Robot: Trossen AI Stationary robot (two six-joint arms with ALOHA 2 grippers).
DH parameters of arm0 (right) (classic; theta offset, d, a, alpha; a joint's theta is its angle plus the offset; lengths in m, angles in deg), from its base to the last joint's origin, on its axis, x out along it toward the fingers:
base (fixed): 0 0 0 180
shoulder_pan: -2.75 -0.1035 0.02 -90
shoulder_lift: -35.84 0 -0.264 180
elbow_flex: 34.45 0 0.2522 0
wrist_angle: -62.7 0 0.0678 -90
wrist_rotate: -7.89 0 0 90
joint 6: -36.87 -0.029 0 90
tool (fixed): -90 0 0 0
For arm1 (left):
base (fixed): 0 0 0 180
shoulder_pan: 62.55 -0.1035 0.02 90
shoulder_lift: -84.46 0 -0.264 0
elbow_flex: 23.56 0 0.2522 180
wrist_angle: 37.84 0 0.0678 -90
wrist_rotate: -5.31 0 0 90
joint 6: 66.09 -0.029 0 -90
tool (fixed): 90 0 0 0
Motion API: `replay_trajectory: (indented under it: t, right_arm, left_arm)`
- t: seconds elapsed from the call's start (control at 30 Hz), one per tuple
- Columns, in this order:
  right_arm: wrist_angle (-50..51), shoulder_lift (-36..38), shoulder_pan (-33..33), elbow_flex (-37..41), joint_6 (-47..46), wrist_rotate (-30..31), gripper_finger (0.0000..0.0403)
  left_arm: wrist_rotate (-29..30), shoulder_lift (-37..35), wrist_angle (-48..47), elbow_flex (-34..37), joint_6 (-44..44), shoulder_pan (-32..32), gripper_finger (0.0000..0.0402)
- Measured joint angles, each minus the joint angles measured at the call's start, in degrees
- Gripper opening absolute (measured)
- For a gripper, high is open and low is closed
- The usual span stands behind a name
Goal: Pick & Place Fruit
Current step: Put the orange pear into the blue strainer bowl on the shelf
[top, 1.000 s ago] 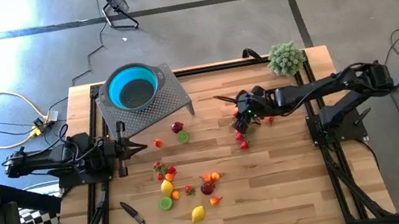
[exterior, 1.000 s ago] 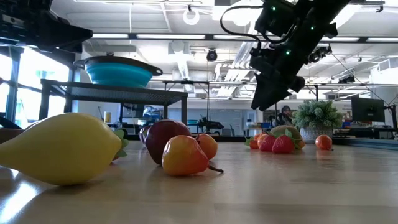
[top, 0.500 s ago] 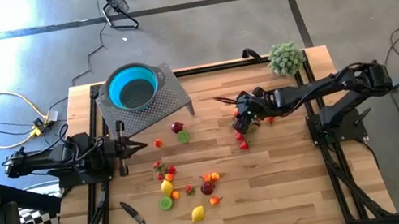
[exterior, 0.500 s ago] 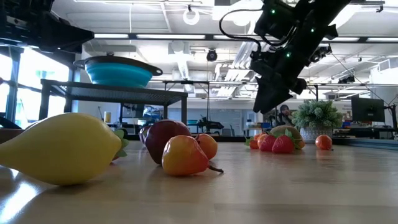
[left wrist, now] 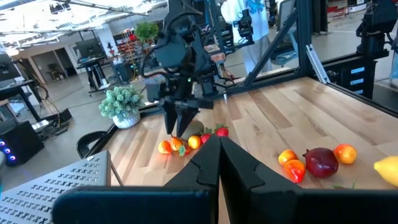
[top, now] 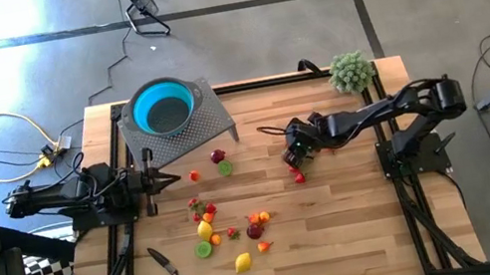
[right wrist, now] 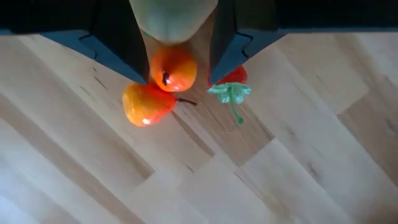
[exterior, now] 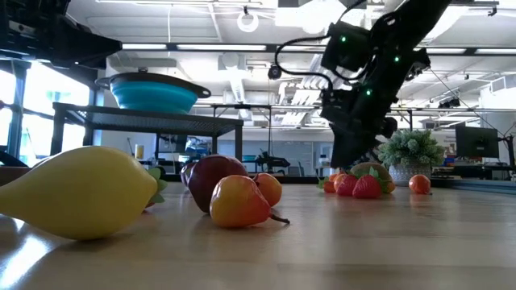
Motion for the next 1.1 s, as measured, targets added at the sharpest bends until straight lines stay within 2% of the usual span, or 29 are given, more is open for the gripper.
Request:
replay_trajectory:
  t: [0.9, 1.1]
  right_arm:
    - [-1.71, -0.95, 0.0, 0.0, -0.43, 1.44, 0.016]
    - [-1.69, -0.95, 0.0, 0.0, -0.43, 1.42, 0.0121]
  left_arm:
    - [-0.11, 0.0, -0.09, 0.0, 0.0, 0.0, 0.0001]
    - [-0.11, 0.0, -0.09, 0.0, 0.0, 0.0, 0.0001]
